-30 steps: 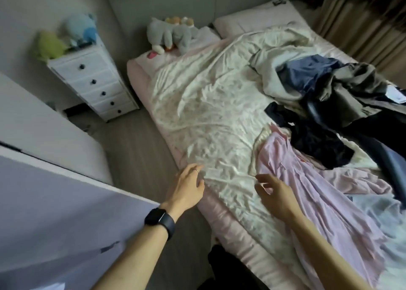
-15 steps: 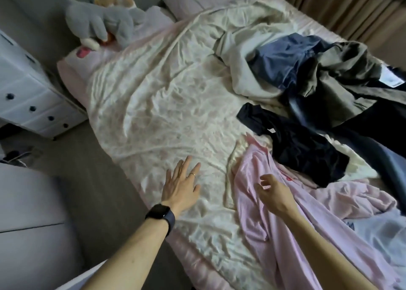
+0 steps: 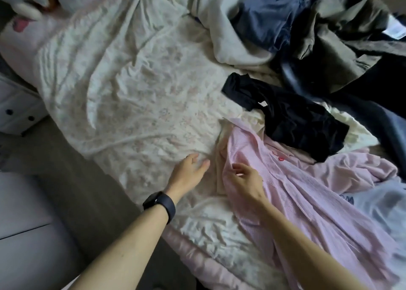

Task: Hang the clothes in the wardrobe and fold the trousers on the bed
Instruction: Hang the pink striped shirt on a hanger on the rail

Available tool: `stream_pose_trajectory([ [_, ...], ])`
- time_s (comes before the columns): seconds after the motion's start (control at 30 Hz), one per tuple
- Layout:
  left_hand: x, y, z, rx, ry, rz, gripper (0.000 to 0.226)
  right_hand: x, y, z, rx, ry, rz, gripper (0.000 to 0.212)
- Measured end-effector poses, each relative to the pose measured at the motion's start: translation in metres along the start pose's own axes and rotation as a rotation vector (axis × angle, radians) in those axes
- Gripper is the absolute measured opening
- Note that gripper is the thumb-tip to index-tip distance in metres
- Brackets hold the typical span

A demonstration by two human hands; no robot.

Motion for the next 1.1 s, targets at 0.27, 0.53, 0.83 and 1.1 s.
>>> stream_pose_trajectory([
  [0.27, 0.026, 0.031, 0.038, 0.080, -0.006, 0.036, 0.038, 0.028, -0.003, 0.108, -0.082, -0.265, -0.067, 0.014],
  [0.53, -0.009, -0.016, 0.165, 0.189, 0.044, -0.094, 0.017, -0.030, -0.044, 0.136, -0.181, -0.061, 0.065, 0.008],
  [0.83, -0.052, -0.085, 0.318, 0.229, 0.234, -0.220, 0.009, 0.078, -0.147, 0.157, -0.275, -0.859, 0.379, 0.068],
  [1.1, -0.077, -0.160, 0.426, 0.072, 0.506, -0.104, 0.023, 0.216, -0.180, 0.268, -0.416, -1.373, 0.604, 0.021],
])
Point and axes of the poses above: each hand's wrist, its own z-axis away from the middle knuckle, its own x-axis out of the palm, y = z × x, the point moved 6 cm from there along -z, towards the middle knuckle, and after that the axes turned 7 degrees about -y, right-handed, at the moved point
